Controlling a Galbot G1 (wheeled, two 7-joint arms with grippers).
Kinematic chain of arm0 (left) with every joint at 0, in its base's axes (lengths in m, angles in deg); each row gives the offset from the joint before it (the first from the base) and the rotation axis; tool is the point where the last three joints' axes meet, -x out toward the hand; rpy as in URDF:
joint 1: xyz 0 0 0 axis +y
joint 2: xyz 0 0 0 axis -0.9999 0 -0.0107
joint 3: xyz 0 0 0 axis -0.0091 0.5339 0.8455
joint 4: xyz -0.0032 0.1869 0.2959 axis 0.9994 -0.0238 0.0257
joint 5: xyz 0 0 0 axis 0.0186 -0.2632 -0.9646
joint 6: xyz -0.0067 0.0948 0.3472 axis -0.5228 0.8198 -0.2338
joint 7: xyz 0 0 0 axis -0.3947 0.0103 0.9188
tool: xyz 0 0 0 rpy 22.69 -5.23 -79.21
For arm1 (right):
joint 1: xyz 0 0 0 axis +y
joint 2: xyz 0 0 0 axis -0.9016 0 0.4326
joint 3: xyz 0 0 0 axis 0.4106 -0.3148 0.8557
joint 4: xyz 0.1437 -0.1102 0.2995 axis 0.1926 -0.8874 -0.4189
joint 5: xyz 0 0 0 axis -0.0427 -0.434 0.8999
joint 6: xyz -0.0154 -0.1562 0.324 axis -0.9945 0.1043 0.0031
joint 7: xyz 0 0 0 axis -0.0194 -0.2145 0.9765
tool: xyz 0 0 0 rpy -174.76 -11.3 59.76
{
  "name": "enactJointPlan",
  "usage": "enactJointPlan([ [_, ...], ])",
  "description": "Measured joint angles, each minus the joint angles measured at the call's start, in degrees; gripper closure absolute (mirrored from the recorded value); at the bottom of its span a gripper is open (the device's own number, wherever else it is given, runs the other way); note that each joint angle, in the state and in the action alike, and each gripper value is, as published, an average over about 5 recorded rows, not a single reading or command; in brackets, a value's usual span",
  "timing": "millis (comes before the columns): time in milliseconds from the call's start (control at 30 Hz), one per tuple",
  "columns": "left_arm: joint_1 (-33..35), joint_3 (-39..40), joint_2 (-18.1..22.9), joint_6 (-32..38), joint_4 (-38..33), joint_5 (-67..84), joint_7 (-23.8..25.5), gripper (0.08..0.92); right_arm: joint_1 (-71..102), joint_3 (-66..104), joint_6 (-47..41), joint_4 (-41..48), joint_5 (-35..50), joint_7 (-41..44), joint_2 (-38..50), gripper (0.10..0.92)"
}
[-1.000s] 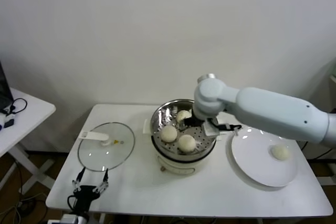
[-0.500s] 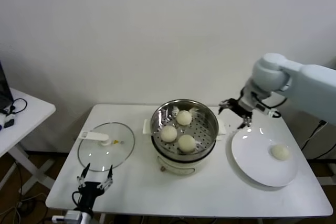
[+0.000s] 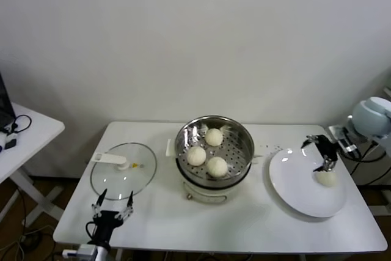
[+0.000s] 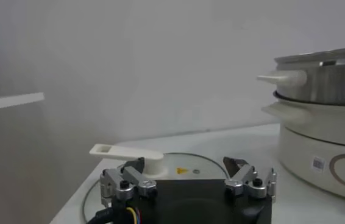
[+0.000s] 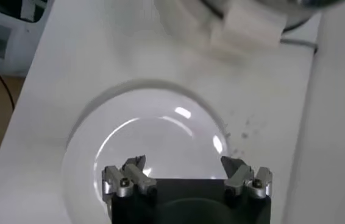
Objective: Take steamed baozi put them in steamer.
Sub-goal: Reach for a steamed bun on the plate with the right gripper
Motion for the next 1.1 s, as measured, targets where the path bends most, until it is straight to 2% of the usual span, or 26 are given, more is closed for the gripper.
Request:
enactJointPlan([
  [400, 0.4, -0.2, 0.5, -0.2, -0.5, -0.5, 0.0, 0.177, 15.2, 15.8, 2.5, 12.4, -10.4, -0.5, -3.8, 0.203],
  [1100, 0.5, -0.7, 1.0, 0.0, 0.1, -0.9, 0.0, 0.177, 15.3, 20.3, 7.3, 30.9, -20.5, 0.5, -16.5, 0.203],
])
